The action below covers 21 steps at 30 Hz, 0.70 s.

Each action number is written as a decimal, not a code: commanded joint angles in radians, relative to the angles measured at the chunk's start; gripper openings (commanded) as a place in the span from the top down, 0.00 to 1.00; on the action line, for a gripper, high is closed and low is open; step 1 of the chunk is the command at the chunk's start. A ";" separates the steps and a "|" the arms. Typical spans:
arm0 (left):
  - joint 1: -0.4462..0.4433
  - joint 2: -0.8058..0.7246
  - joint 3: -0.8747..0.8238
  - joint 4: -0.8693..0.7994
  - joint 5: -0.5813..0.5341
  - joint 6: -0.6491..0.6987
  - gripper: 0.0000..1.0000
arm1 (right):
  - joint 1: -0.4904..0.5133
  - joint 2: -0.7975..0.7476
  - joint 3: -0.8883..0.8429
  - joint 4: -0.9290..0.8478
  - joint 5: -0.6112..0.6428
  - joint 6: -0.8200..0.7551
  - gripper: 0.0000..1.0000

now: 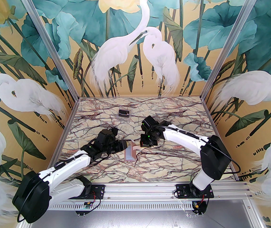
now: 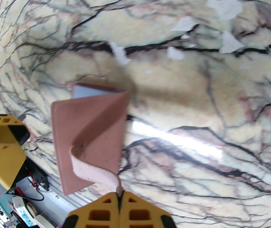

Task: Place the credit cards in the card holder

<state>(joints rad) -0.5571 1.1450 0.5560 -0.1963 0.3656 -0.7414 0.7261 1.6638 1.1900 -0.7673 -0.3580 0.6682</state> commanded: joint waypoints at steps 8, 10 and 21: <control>-0.050 0.188 0.048 0.090 0.061 0.007 0.68 | -0.022 -0.011 -0.037 -0.010 0.037 -0.036 1.00; -0.055 0.223 0.050 0.107 0.058 0.002 0.70 | -0.023 -0.011 -0.042 -0.012 0.044 -0.038 1.00; -0.069 0.322 0.048 0.138 0.023 0.002 0.72 | -0.042 0.010 -0.051 -0.090 0.194 -0.050 0.98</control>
<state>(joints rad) -0.6182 1.4445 0.5873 -0.0853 0.3996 -0.7406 0.6914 1.6642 1.1450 -0.8127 -0.2462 0.6384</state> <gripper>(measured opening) 0.282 0.059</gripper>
